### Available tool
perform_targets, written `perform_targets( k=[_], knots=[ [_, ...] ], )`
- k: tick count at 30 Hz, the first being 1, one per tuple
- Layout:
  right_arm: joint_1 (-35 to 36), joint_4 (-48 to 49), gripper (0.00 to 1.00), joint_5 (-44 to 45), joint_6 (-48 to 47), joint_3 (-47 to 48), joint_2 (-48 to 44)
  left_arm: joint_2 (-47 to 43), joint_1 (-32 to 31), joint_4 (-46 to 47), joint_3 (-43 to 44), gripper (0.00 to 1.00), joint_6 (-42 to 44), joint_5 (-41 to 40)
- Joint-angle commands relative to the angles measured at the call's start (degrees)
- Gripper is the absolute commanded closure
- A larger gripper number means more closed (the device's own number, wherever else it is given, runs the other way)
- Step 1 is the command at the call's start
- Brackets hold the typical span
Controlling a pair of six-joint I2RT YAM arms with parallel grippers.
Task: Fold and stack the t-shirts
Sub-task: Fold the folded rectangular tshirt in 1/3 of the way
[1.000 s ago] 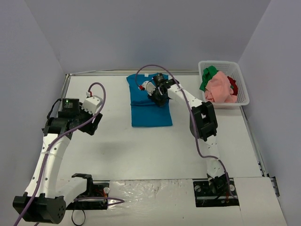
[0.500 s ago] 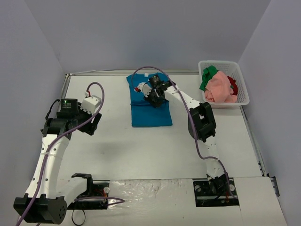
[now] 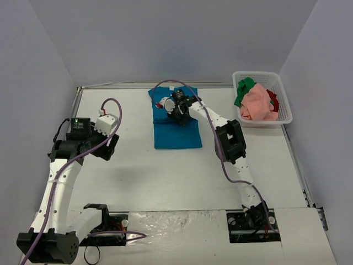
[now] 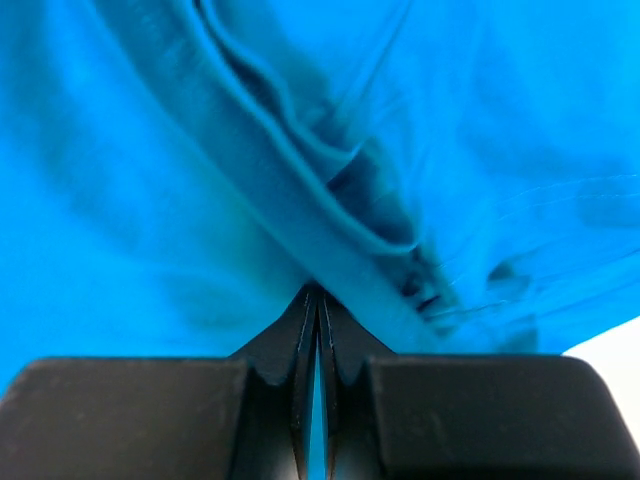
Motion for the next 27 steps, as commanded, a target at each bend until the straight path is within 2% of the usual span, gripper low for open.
perform_targets(
  k=[1, 12, 18, 24, 27],
  knots=[
    [0.4, -0.6, 1.0, 2.8, 0.7, 3.6, 1.5, -1.3, 0.6, 0.6, 0.4, 0.33, -0.7, 1.1],
    [0.2, 1.6, 1.0, 6.6, 2.7, 13.4, 8.3, -1.5, 1.1, 0.6, -0.5, 0.33, -0.4, 1.9],
    [0.3, 1.6, 1.0, 6.5, 2.5, 12.8, 9.4, -2.0, 1.2, 0.4, -0.8, 0.32, -0.1, 2.3],
    [0.3, 1.7, 0.99, 5.7, 2.2, 11.1, 1.1, -2.8, 1.2, -0.4, 0.4, 0.31, 0.5, 3.1],
    [0.3, 1.6, 0.87, 4.7, 3.0, 10.4, -8.5, -3.1, 1.2, -0.9, 1.3, 0.27, 0.8, 4.1]
  ],
)
